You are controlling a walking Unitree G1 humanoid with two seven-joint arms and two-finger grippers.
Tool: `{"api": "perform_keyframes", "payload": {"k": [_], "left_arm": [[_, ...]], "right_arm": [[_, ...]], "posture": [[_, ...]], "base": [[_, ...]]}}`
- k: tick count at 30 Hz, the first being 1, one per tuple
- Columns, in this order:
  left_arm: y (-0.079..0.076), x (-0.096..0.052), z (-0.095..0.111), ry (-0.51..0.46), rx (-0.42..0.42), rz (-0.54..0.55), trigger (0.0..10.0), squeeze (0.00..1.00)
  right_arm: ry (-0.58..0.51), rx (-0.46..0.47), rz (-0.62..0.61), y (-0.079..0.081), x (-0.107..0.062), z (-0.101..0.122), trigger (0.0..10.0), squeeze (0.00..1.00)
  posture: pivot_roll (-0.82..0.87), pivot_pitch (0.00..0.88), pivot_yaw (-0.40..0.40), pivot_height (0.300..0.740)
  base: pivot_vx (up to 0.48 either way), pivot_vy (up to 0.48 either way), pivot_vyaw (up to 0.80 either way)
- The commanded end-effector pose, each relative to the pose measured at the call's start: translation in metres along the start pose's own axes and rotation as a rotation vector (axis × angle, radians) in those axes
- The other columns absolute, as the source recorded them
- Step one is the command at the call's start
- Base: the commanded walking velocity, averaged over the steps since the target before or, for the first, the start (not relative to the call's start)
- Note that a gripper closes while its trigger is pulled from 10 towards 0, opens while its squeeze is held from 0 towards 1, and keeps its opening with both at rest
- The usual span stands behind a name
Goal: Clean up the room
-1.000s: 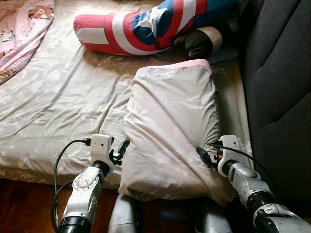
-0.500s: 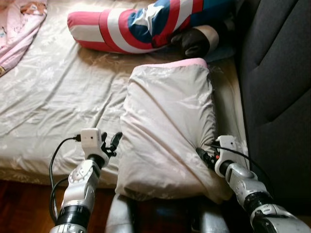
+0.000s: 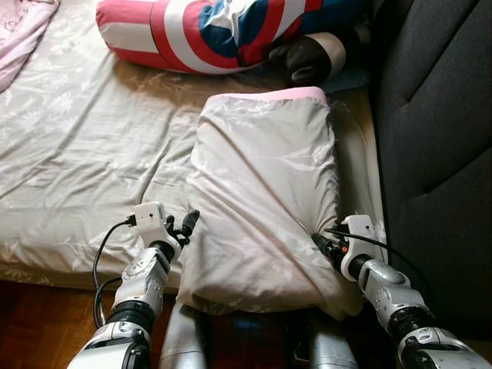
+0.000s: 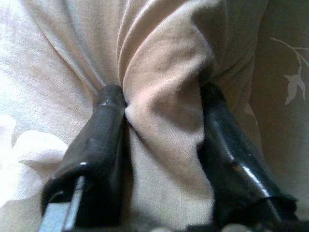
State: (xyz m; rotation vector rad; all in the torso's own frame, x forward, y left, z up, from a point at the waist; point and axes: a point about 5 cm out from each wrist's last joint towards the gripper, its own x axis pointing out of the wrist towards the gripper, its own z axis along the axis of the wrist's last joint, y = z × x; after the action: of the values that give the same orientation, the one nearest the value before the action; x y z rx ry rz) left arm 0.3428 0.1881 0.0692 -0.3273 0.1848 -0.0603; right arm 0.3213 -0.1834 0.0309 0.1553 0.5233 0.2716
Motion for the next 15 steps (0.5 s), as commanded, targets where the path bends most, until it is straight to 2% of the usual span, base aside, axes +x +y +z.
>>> {"api": "perform_keyframes", "payload": {"k": [1,7,11,13,15], "left_arm": [[0.0066,-0.0045,-0.0100,0.026,-0.014,0.029,10.0,1.00],[0.0033,-0.0033,-0.0074,-0.003,-0.003,-0.004,10.0,1.00],[-0.0013,-0.0013,-0.0044,-0.022,-0.029,-0.063,10.0,1.00],[-0.0009,-0.0015,-0.0045,-0.009,0.032,-0.073,10.0,1.00],[-0.0001,-0.0016,-0.0051,-0.002,0.024,-0.077,10.0,1.00]], "right_arm": [[0.242,0.063,0.008,0.0015,-0.0134,-0.0647,0.0,0.00],[0.254,0.067,0.018,0.0022,-0.0155,-0.0699,0.0,0.00],[0.259,0.066,0.025,0.0042,-0.0158,-0.0721,0.0,0.00],[0.261,0.060,0.027,0.0042,-0.0161,-0.0724,0.0,0.00],[0.260,0.059,0.030,0.0040,-0.0164,-0.0721,0.0,0.00]], "posture": [[0.01,0.402,-0.017,0.642],[0.00,0.409,-0.020,0.642],[0.00,0.410,-0.024,0.642],[0.00,0.412,-0.026,0.642],[-0.01,0.413,-0.028,0.642]], "base": [[0.000,0.000,0.00],[0.000,0.000,0.00],[0.000,0.000,0.00],[0.000,0.000,0.00],[0.000,0.000,0.00]]}}
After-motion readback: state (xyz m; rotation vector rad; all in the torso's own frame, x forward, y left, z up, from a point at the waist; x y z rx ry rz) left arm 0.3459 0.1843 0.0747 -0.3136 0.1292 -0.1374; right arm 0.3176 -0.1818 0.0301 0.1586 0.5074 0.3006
